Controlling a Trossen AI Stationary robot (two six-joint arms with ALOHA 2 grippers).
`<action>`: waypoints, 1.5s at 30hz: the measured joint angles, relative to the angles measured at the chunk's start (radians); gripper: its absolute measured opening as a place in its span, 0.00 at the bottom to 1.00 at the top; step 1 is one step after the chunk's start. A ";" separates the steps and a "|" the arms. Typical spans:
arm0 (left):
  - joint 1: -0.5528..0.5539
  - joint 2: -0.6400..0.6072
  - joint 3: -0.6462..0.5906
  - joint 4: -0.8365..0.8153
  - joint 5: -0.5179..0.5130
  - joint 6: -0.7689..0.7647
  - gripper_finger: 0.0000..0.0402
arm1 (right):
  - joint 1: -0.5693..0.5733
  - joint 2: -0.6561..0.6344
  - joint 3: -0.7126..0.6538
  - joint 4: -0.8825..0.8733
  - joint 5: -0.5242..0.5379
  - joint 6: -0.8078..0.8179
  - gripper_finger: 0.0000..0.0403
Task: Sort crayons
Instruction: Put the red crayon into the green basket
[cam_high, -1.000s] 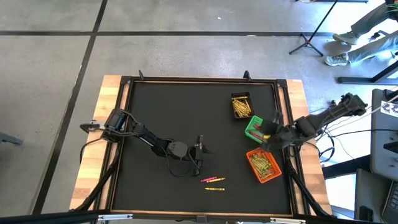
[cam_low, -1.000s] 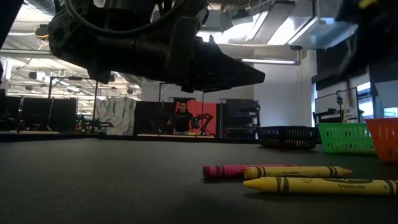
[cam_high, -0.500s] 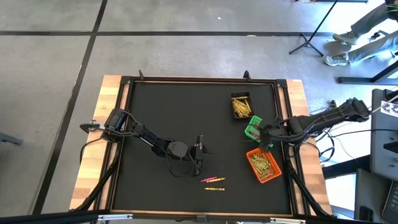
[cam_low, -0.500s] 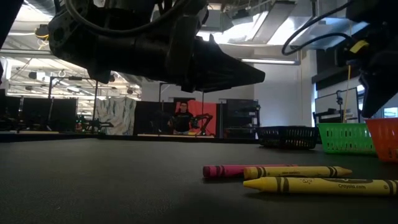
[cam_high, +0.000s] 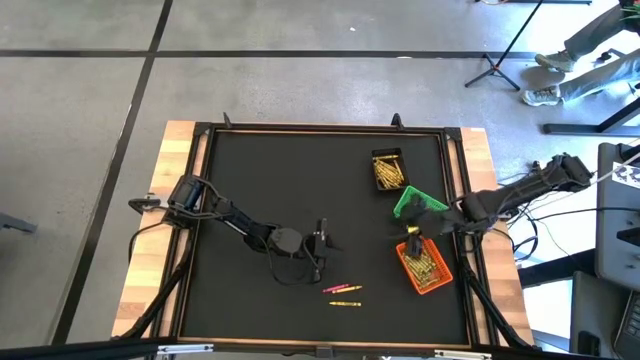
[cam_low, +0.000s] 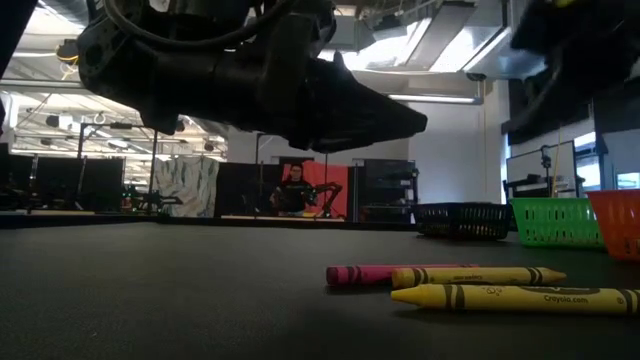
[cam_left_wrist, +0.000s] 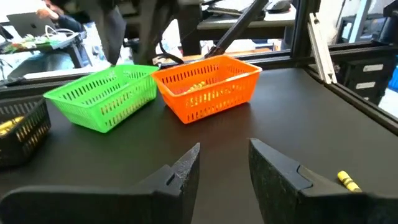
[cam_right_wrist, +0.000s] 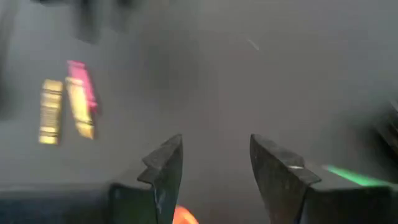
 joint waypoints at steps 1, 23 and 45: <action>-0.003 0.000 0.000 -0.007 0.001 -0.003 0.30 | 0.018 0.006 -0.010 0.076 0.000 -0.046 0.46; -0.223 0.000 0.166 -0.665 -0.096 -0.375 0.30 | 0.137 0.516 -0.094 1.050 0.014 -0.363 0.46; -0.207 0.043 0.170 -0.705 -0.106 -0.412 0.19 | 0.137 0.609 -0.074 1.080 0.010 -0.368 0.46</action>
